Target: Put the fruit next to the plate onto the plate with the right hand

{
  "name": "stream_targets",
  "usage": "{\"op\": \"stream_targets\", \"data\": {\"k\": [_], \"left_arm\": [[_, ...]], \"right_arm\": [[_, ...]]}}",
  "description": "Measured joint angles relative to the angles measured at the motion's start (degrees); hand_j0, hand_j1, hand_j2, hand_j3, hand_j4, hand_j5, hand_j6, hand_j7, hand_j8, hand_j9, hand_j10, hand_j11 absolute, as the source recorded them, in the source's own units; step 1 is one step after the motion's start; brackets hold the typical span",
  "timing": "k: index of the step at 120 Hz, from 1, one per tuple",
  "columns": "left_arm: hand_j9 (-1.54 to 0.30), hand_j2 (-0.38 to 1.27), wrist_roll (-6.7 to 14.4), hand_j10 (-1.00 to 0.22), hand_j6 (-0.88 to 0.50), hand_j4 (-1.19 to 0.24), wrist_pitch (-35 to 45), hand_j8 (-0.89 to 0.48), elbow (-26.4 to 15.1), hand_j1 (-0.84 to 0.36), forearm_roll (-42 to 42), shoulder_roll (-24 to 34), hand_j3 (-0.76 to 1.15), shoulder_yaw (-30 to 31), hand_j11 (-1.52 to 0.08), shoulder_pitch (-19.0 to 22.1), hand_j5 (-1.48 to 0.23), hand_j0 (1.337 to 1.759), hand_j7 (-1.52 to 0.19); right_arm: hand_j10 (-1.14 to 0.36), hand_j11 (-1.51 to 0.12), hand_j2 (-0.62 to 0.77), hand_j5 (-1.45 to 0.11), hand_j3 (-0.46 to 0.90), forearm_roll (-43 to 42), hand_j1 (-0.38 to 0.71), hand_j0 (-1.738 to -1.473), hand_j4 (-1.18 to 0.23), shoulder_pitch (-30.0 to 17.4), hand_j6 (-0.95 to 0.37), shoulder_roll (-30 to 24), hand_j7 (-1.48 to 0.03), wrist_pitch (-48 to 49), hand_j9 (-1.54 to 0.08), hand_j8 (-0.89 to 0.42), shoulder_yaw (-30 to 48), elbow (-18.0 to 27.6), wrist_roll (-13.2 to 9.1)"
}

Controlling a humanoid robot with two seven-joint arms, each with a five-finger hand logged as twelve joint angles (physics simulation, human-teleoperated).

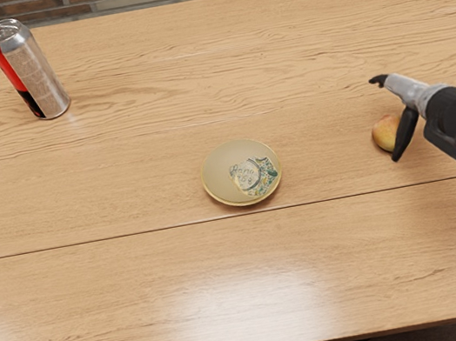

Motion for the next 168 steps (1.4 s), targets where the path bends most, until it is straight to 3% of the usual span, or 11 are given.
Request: {"op": "stream_targets", "data": {"k": [79, 94, 129, 168], "left_arm": [[0.00, 0.00, 0.0, 0.00, 0.00, 0.00, 0.0, 0.00, 0.0, 0.35, 0.0, 0.0, 0.00, 0.0, 0.00, 0.0, 0.00, 1.658, 0.00], [0.00, 0.00, 0.0, 0.00, 0.00, 0.00, 0.0, 0.00, 0.0, 0.35, 0.0, 0.0, 0.00, 0.0, 0.00, 0.0, 0.00, 1.658, 0.00], [0.00, 0.00, 0.0, 0.00, 0.00, 0.00, 0.0, 0.00, 0.0, 0.35, 0.0, 0.0, 0.00, 0.0, 0.00, 0.0, 0.00, 1.658, 0.00], [0.00, 0.00, 0.0, 0.00, 0.00, 0.00, 0.0, 0.00, 0.0, 0.35, 0.0, 0.0, 0.00, 0.0, 0.00, 0.0, 0.00, 1.658, 0.00]], "right_arm": [[-0.41, -0.53, -0.04, -0.53, 0.00, -0.3, 0.11, -1.657, -0.41, -2.4, -0.41, 0.3, -0.53, -3.2, -0.53, -0.41, 0.0, -0.2, 0.0], [-0.46, -0.60, 0.01, -0.60, 0.00, -0.1, 0.15, -1.657, -0.46, -2.2, -0.44, 0.3, -0.59, -2.4, -0.60, -0.37, 0.1, -0.1, 0.0], [-0.53, -0.76, 0.18, -0.75, 0.00, 1.4, 0.18, -1.656, -0.57, -1.9, -0.43, -0.2, -0.74, 1.1, -0.76, -0.34, 1.7, 0.5, 0.0], [-0.54, -0.87, 0.16, -0.84, 0.00, 6.3, 0.13, -1.656, -0.60, -1.9, -0.46, -1.4, -0.81, 11.6, -0.85, -0.35, 9.5, 4.5, 0.0]]}}
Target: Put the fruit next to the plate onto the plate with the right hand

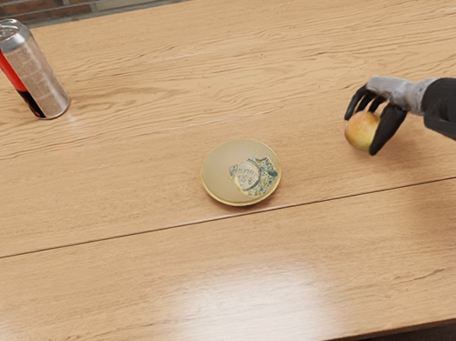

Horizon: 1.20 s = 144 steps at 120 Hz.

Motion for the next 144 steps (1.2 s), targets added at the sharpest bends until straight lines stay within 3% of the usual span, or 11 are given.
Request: {"op": "stream_targets", "data": {"k": [25, 80, 115, 122, 144], "left_arm": [[0.00, 0.00, 0.0, 0.00, 0.00, 0.00, 0.0, 0.00, 0.0, 0.35, 0.0, 0.0, 0.00, 0.0, 0.00, 0.0, 0.00, 1.658, 0.00], [0.00, 0.00, 0.0, 0.00, 0.00, 0.00, 0.0, 0.00, 0.0, 0.35, 0.0, 0.0, 0.00, 0.0, 0.00, 0.0, 0.00, 1.658, 0.00], [0.00, 0.00, 0.0, 0.00, 0.00, 0.00, 0.0, 0.00, 0.0, 0.35, 0.0, 0.0, 0.00, 0.0, 0.00, 0.0, 0.00, 1.658, 0.00], [0.00, 0.00, 0.0, 0.00, 0.00, 0.00, 0.0, 0.00, 0.0, 0.35, 0.0, 0.0, 0.00, 0.0, 0.00, 0.0, 0.00, 1.658, 0.00], [0.00, 0.00, 0.0, 0.00, 0.00, 0.00, 0.0, 0.00, 0.0, 0.35, 0.0, 0.0, 0.00, 0.0, 0.00, 0.0, 0.00, 1.658, 0.00]], "right_arm": [[-0.53, -0.90, 0.15, -0.86, 0.00, 4.9, 0.11, -1.656, -0.60, 0.2, -0.47, 0.8, -0.82, 6.2, -0.88, -0.35, 3.6, 1.8, 0.0], [-0.50, -0.92, 0.20, -0.88, 0.00, 10.9, 0.15, -1.658, -0.60, 4.0, -0.43, 11.6, -0.83, 9.1, -0.88, -0.32, 5.4, 1.7, 0.0], [-0.53, -0.92, 0.18, -0.87, 0.00, 10.3, 0.14, -1.657, -0.61, 5.0, -0.44, 19.5, -0.83, 6.5, -0.89, -0.35, 5.0, -5.0, 0.0], [-0.52, -0.92, 0.24, -0.86, 0.00, 10.1, 0.17, -1.658, -0.61, 5.0, -0.43, 20.6, -0.83, 6.4, -0.89, -0.33, 4.6, -5.6, 0.0], [-0.52, -0.90, 0.21, -0.85, 0.00, 9.5, 0.18, -1.658, -0.62, 4.9, -0.41, 23.0, -0.83, 5.5, -0.87, -0.33, 3.2, -6.5, 0.0]]}}
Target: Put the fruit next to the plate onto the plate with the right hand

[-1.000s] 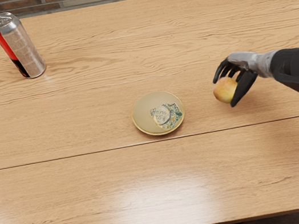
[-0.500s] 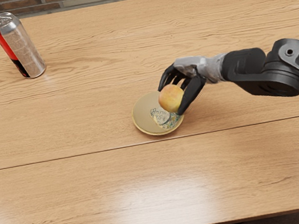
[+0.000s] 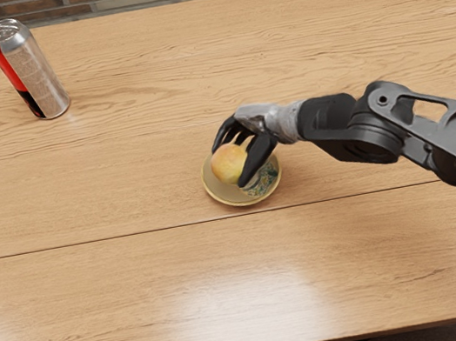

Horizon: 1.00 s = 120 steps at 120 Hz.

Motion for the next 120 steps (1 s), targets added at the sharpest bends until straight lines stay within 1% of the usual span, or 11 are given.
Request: {"op": "stream_targets", "data": {"k": [18, 25, 36, 44, 56, 76, 84, 97, 103, 111, 120], "left_arm": [[0.00, 0.00, 0.0, 0.00, 0.00, 0.00, 0.0, 0.00, 0.0, 0.35, 0.0, 0.0, 0.00, 0.0, 0.00, 0.0, 0.00, 1.658, 0.00], [0.00, 0.00, 0.0, 0.00, 0.00, 0.00, 0.0, 0.00, 0.0, 0.35, 0.0, 0.0, 0.00, 0.0, 0.00, 0.0, 0.00, 1.658, 0.00], [0.00, 0.00, 0.0, 0.00, 0.00, 0.00, 0.0, 0.00, 0.0, 0.35, 0.0, 0.0, 0.00, 0.0, 0.00, 0.0, 0.00, 1.658, 0.00], [0.00, 0.00, 0.0, 0.00, 0.00, 0.00, 0.0, 0.00, 0.0, 0.35, 0.0, 0.0, 0.00, 0.0, 0.00, 0.0, 0.00, 1.658, 0.00], [0.00, 0.00, 0.0, 0.00, 0.00, 0.00, 0.0, 0.00, 0.0, 0.35, 0.0, 0.0, 0.00, 0.0, 0.00, 0.0, 0.00, 1.658, 0.00], [0.00, 0.00, 0.0, 0.00, 0.00, 0.00, 0.0, 0.00, 0.0, 0.35, 0.0, 0.0, 0.00, 0.0, 0.00, 0.0, 0.00, 1.658, 0.00], [0.00, 0.00, 0.0, 0.00, 0.00, 0.00, 0.0, 0.00, 0.0, 0.35, 0.0, 0.0, 0.00, 0.0, 0.00, 0.0, 0.00, 1.658, 0.00], [0.00, 0.00, 0.0, 0.00, 0.00, 0.00, 0.0, 0.00, -0.1, 0.35, 0.0, 0.0, 0.00, 0.1, 0.00, -0.8, 0.00, 1.658, 0.00], [0.00, 0.00, 0.0, 0.00, 0.00, 0.00, 0.0, 0.00, -0.1, 0.35, 0.0, 0.0, 0.00, 0.2, 0.00, -0.8, 0.00, 1.658, 0.00], [0.00, 0.00, 0.0, 0.00, 0.00, 0.00, 0.0, 0.00, -0.1, 0.35, 0.1, 0.0, 0.00, 0.4, 0.00, -0.8, 0.00, 1.658, 0.00], [0.00, 0.00, 0.0, 0.00, 0.00, 0.00, 0.0, 0.00, -0.1, 0.35, 0.1, 0.0, 0.00, 0.5, 0.00, -0.8, 0.00, 1.658, 0.00]], "right_arm": [[-0.51, -0.89, 0.24, -0.85, 0.00, -0.8, 0.20, -1.658, -0.61, -0.1, -0.40, 2.0, -0.82, -0.7, -0.86, -0.32, -0.7, -1.3, 0.0], [-0.50, -0.83, 0.20, -0.79, 0.00, -1.1, 0.19, -1.658, -0.57, -0.1, -0.40, 2.3, -0.77, -0.9, -0.80, -0.33, -0.8, -1.5, 0.0], [-0.34, -0.56, 0.13, -0.53, 0.00, -1.0, 0.02, -1.658, -0.39, -0.2, -0.28, 2.5, -0.52, -2.6, -0.54, -0.23, -0.8, -1.5, 0.0], [-0.25, -0.40, 0.09, -0.39, 0.00, -0.8, -0.08, -1.658, -0.28, -0.1, -0.20, 1.4, -0.38, -2.9, -0.39, -0.17, 0.3, -0.8, 0.0], [-0.15, -0.25, 0.06, -0.24, 0.00, 3.6, -0.19, -1.658, -0.17, 0.0, -0.12, -3.5, -0.23, 3.5, -0.24, -0.10, 5.6, 0.2, 0.0], [-0.07, -0.11, 0.03, -0.10, 0.00, 18.1, -0.28, -1.658, -0.08, -0.2, -0.06, -17.2, -0.10, 20.7, -0.11, -0.05, 13.2, -0.2, -0.1], [-0.05, -0.08, 0.02, -0.08, 0.00, 23.6, -0.30, -1.658, -0.06, -0.4, -0.04, -21.4, -0.07, 23.9, -0.08, -0.03, 14.5, -3.9, -0.1], [-0.03, -0.05, 0.01, -0.04, 0.00, 30.7, -0.32, -1.658, -0.03, -0.5, -0.02, -25.1, -0.04, 26.2, -0.05, -0.02, 16.6, -16.1, -0.1], [-0.02, -0.04, 0.01, -0.03, 0.00, 32.2, -0.33, -1.658, -0.03, -0.6, -0.02, -26.8, -0.03, 26.7, -0.04, -0.02, 17.2, -20.3, -0.1], [-0.02, -0.03, 0.01, -0.03, 0.00, 33.3, -0.33, -1.658, -0.02, -0.9, -0.01, -28.4, -0.02, 27.1, -0.03, -0.01, 17.5, -23.6, -0.1], [-0.01, -0.02, 0.00, -0.02, 0.00, 33.8, -0.34, -1.658, -0.01, -1.2, -0.01, -29.1, -0.02, 27.3, -0.02, -0.01, 17.5, -25.4, -0.1]]}}
